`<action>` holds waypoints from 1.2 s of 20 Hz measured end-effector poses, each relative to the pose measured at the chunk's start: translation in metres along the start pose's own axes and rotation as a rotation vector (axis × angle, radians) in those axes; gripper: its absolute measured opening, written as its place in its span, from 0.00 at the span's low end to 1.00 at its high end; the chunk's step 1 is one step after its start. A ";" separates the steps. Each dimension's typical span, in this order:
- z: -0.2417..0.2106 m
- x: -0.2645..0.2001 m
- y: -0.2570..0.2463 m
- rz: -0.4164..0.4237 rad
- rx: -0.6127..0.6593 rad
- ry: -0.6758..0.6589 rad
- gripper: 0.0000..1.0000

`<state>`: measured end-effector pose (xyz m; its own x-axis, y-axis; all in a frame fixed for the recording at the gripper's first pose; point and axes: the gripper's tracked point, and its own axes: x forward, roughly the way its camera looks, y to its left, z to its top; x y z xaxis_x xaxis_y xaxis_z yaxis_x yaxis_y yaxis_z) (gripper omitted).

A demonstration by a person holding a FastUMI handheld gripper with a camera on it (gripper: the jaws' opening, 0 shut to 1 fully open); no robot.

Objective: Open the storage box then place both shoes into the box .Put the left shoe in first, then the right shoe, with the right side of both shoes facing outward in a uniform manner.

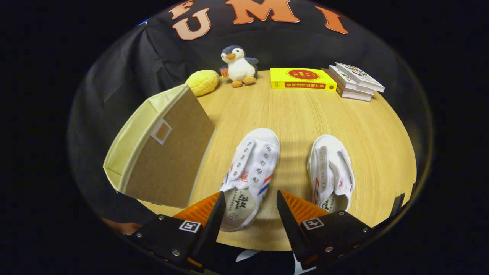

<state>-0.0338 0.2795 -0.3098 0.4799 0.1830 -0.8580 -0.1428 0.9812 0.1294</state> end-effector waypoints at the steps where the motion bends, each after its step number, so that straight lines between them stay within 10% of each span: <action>1: -0.006 0.006 -0.002 -0.011 -0.020 0.013 0.80; 6: -0.009 0.032 -0.017 -0.092 -0.065 -0.026 0.71; 24: 0.002 0.060 -0.010 0.005 0.195 0.014 0.11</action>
<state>-0.0015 0.2811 -0.3614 0.4676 0.1880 -0.8637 0.0262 0.9738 0.2261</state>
